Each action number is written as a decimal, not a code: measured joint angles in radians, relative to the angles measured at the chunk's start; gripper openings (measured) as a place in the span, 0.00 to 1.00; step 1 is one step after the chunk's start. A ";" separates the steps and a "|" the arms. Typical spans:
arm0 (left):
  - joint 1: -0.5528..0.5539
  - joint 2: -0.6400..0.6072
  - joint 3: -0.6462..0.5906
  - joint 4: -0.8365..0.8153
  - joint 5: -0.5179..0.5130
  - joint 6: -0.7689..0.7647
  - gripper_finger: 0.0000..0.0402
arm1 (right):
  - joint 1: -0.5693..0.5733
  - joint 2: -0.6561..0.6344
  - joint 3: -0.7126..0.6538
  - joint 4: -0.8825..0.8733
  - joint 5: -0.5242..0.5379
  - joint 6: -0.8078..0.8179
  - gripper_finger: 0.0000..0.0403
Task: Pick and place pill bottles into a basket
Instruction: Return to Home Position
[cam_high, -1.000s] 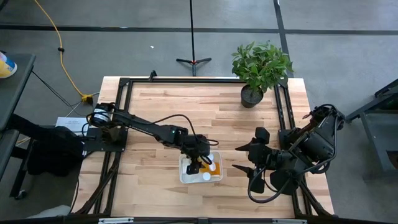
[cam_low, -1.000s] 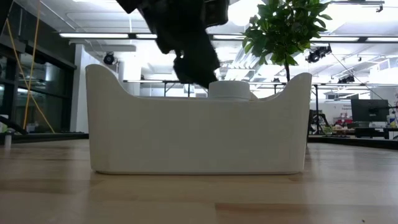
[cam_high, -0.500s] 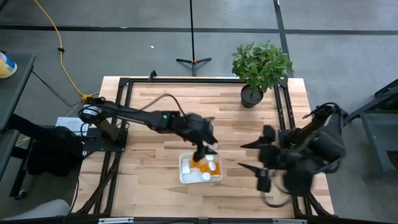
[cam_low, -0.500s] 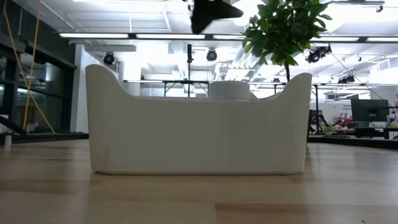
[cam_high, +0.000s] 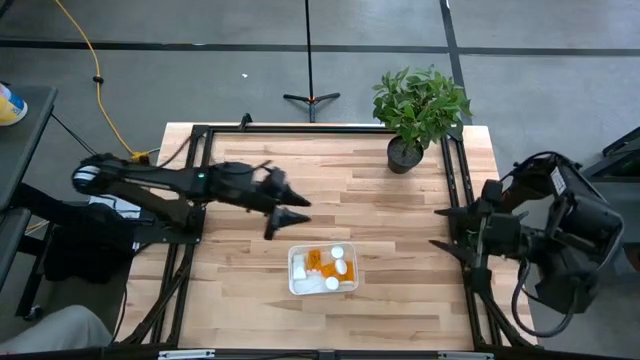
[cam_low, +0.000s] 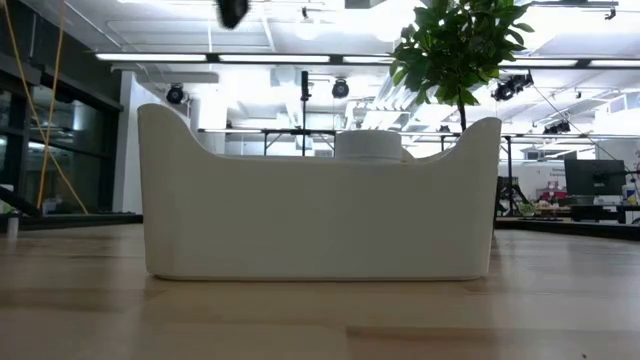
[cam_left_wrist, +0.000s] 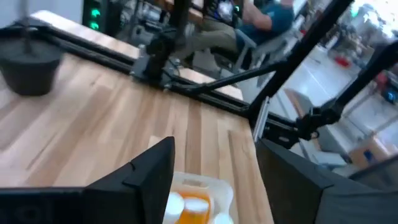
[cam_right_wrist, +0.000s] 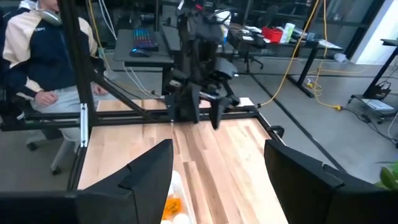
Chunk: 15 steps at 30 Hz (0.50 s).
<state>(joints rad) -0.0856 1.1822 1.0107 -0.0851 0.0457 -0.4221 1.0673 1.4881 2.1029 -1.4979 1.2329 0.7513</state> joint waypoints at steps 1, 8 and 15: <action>0.000 -0.041 -0.051 0.024 -0.011 -0.015 0.64 | 0.001 -0.004 0.000 -0.009 0.001 0.005 0.60; 0.000 -0.315 -0.296 0.167 -0.088 -0.060 0.62 | 0.013 -0.115 -0.157 0.027 0.024 0.038 0.60; 0.000 -0.503 -0.365 0.125 -0.137 -0.054 0.62 | 0.046 -0.404 -0.530 0.382 0.091 -0.023 0.60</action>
<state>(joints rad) -0.0853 0.6793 0.6453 0.0403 -0.0910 -0.4758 1.1130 1.0845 1.5733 -1.1163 1.3237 0.7285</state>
